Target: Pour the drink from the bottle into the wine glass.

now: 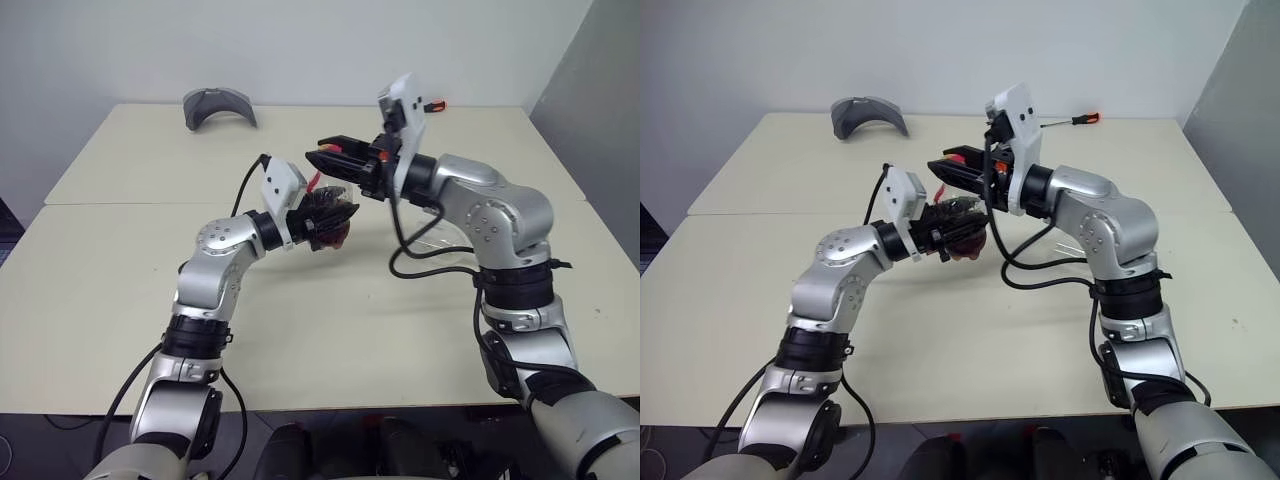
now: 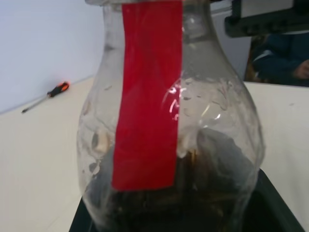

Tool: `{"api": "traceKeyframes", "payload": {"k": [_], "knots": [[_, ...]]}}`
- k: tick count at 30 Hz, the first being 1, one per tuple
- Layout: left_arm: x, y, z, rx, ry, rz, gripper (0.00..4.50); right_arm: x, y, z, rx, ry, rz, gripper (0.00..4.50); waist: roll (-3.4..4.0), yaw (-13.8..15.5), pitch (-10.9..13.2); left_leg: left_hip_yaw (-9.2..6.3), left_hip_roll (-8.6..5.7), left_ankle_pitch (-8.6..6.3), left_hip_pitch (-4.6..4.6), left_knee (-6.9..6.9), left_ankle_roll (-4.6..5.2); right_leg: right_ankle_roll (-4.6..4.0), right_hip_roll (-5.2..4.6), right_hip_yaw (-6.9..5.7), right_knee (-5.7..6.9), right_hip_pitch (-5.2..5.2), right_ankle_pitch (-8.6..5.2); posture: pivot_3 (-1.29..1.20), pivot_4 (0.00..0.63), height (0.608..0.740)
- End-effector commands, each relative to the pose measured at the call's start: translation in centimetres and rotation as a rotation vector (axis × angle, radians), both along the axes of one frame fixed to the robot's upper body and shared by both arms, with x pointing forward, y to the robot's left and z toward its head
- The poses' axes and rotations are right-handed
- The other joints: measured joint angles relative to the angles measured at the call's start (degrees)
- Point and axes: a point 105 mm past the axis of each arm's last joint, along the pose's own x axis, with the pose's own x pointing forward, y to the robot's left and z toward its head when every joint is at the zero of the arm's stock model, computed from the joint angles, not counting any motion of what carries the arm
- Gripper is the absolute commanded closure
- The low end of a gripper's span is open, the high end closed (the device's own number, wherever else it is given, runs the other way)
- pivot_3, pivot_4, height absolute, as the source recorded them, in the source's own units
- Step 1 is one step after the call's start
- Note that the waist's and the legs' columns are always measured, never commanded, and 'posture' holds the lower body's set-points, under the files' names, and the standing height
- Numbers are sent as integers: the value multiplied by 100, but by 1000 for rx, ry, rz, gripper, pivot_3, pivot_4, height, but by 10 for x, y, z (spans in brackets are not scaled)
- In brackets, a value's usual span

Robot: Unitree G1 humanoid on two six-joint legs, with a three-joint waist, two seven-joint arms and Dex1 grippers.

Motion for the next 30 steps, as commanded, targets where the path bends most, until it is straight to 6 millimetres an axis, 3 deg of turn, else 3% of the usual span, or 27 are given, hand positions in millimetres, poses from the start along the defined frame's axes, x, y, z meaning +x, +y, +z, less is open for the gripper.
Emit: {"api": "traceKeyframes", "payload": {"k": [1,5,11,30], "knots": [[-34,-21,21,-19,-42,-147,2943,-41,16,13,11,-81,287,3109,2,9,1,-2,-1,-2,2,0,4,0,0,-1,0,3,0,0,150,740],[-51,-21,36,-27,-28,-190,3062,-59,15,18,15,-4,463,3109,8,7,6,-7,0,-5,6,1,10,0,1,-4,5,6,0,0,150,740],[-58,-19,40,-29,10,-197,3351,-57,17,18,-8,-11,479,3109,9,5,7,-6,0,-4,6,0,8,0,1,-3,1,6,0,0,150,740],[-33,-6,32,-30,28,-74,3475,-28,-16,11,-54,-64,235,3109,11,9,9,-5,-1,-1,5,0,2,0,0,-2,-1,6,0,0,150,740]]}}
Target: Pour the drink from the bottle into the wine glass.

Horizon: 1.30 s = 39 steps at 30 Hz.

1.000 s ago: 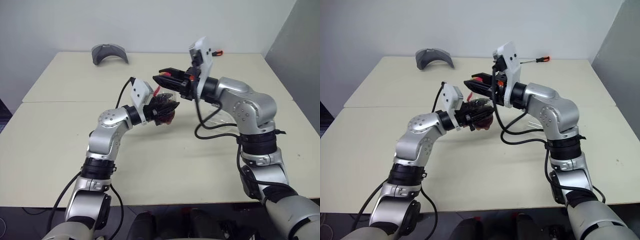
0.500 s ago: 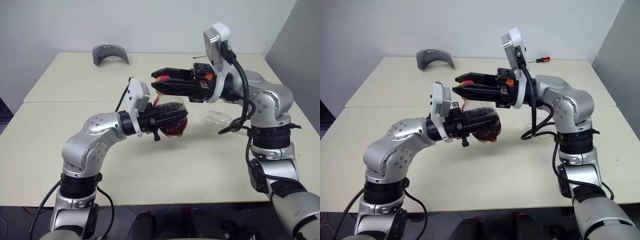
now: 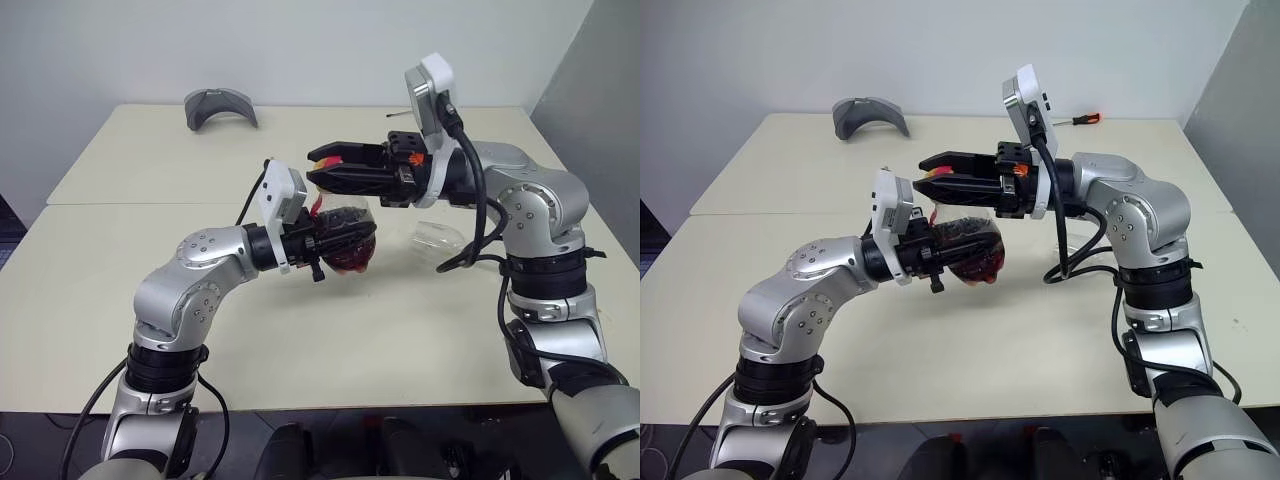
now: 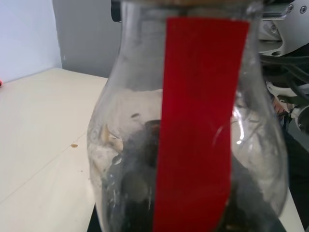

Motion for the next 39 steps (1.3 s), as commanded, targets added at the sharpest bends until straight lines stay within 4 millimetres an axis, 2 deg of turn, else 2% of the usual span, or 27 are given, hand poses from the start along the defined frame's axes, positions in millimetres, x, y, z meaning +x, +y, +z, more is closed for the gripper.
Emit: {"api": "traceKeyframes", "payload": {"k": [1,13,30,33,39], "knots": [[3,7,22,-22,-102,35,3476,-3,-7,3,-10,-35,-17,3109,0,0,0,0,0,0,0,0,0,0,0,0,0,0,0,0,150,740],[23,33,5,10,-90,165,3513,-5,-19,4,6,-24,-118,3109,3,3,3,0,0,-1,0,0,1,0,0,0,0,0,0,0,150,740],[29,30,1,12,-92,164,3548,-4,-12,4,2,-42,-138,3109,4,2,5,0,0,-3,0,-1,6,0,0,0,-1,0,0,0,150,740],[29,29,2,9,-92,162,3548,-4,-11,7,17,-38,-130,2231,4,3,5,0,0,-3,0,-1,6,0,0,0,-1,0,0,0,150,740],[29,30,1,8,-91,164,3548,-5,-13,13,38,-41,-137,76,5,2,6,0,0,-4,-1,-1,6,0,0,-1,-1,-1,0,0,150,740]]}}
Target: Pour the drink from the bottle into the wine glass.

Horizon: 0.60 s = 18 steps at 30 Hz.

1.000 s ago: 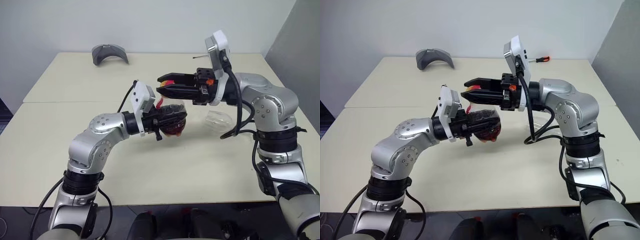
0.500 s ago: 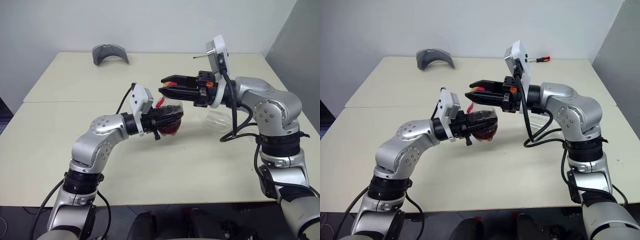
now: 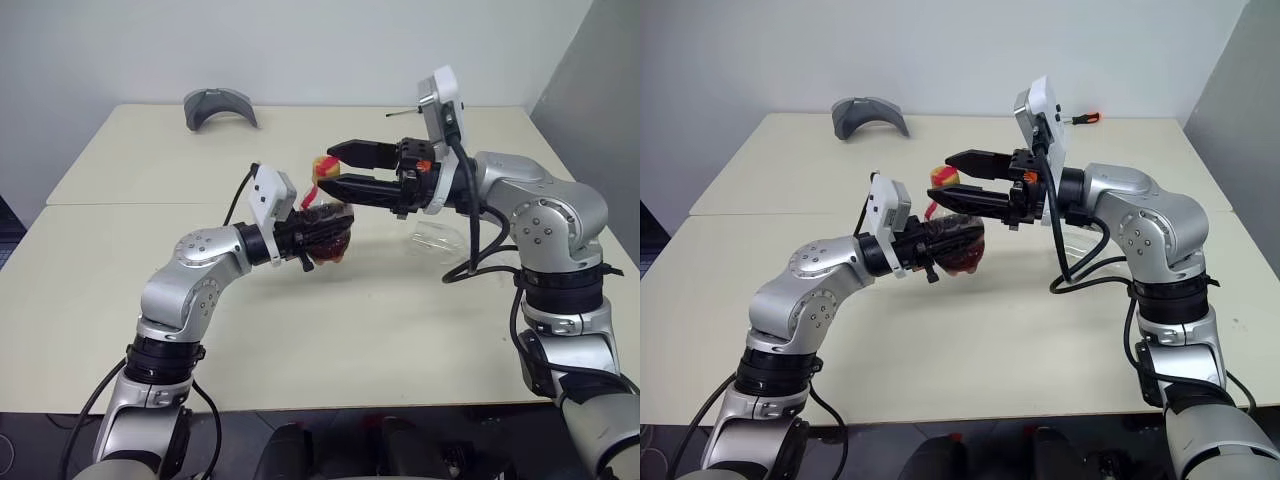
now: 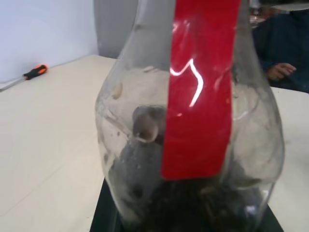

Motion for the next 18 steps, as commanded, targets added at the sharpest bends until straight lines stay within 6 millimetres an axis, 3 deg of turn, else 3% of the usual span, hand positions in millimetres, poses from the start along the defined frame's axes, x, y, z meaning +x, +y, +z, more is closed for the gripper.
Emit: {"api": "traceKeyframes", "payload": {"k": [1,7,18], "knots": [[-1,5,17,-17,-68,13,3548,-7,-4,18,37,-65,5,76,0,1,0,0,0,0,0,0,0,0,0,0,0,0,0,0,150,740],[2,8,17,-18,-68,25,3548,-2,-9,13,4,-89,-68,76,0,3,1,0,0,0,0,0,0,0,0,0,0,0,0,0,150,740],[17,8,26,-28,-88,49,3556,11,14,10,35,-133,-198,25,0,1,1,1,-1,4,-2,0,-8,0,0,0,-1,-1,0,0,150,740]]}}
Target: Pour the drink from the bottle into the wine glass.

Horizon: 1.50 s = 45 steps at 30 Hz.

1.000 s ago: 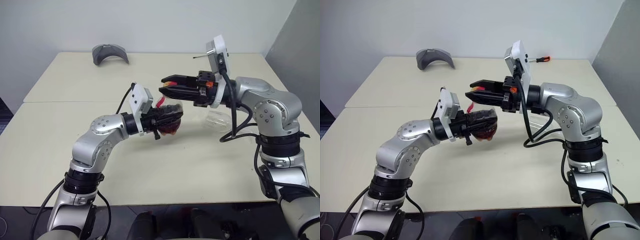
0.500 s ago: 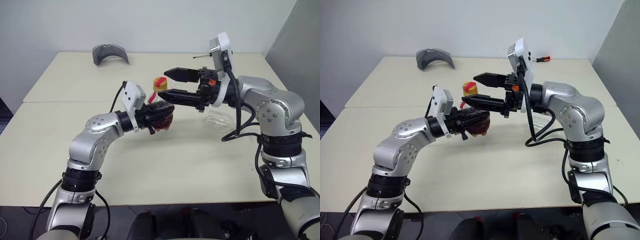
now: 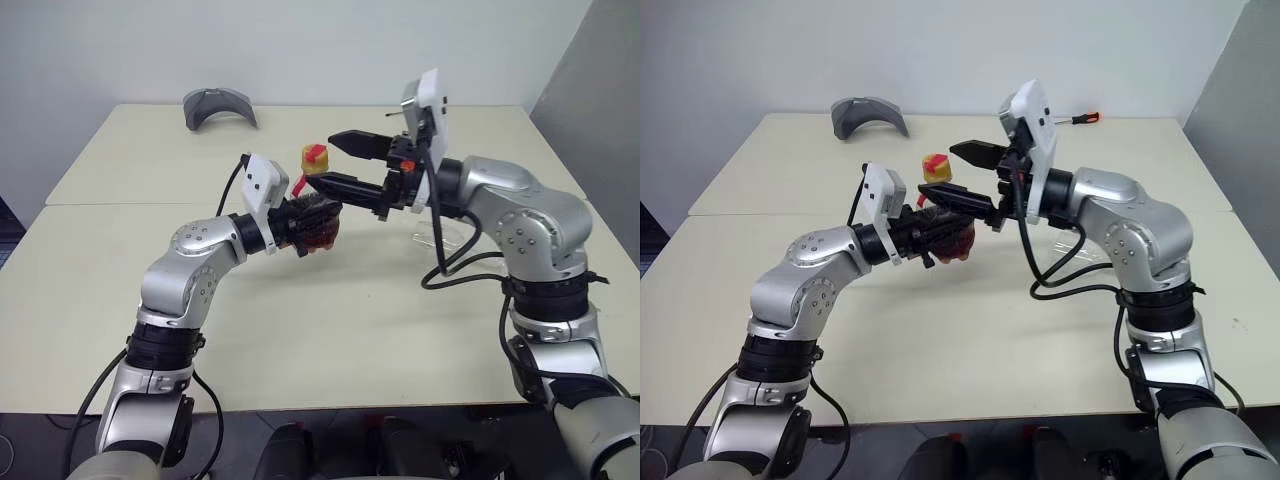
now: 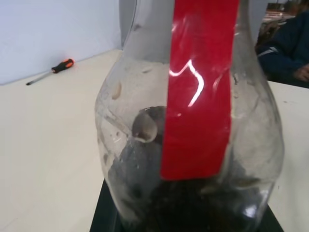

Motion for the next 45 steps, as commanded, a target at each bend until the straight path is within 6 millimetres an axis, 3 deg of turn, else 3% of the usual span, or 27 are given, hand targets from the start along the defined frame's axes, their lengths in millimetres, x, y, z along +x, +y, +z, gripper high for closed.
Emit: {"api": "traceKeyframes", "payload": {"k": [1,23,33,36,43,45], "knots": [[-2,0,21,-33,-81,-18,3565,-2,2,14,20,-74,-26,0,0,0,0,1,0,1,0,0,-2,0,0,0,0,0,0,0,150,740],[-8,-6,27,-50,-91,-50,3566,21,14,17,44,-54,-108,0,1,-4,1,0,0,1,1,0,-2,0,0,0,2,-1,0,0,150,740],[-11,-7,27,-46,-92,-58,3566,20,14,23,86,-19,-89,0,1,-4,1,0,0,1,1,-1,-2,0,0,0,2,-2,0,0,150,740],[-11,-7,27,-47,-93,-60,3566,18,14,26,109,13,-68,630,2,-4,1,0,0,1,1,-1,-2,0,0,0,2,-2,0,0,150,740],[-12,-8,27,-42,-96,-65,3582,14,14,27,122,47,-41,3119,2,-4,1,0,0,1,1,-1,-1,0,0,0,3,-2,0,0,150,740],[-12,-8,27,-41,-96,-66,3583,14,14,26,121,49,-40,3223,2,-4,1,0,0,1,0,-1,-1,0,0,0,2,-2,0,0,150,740]]}}
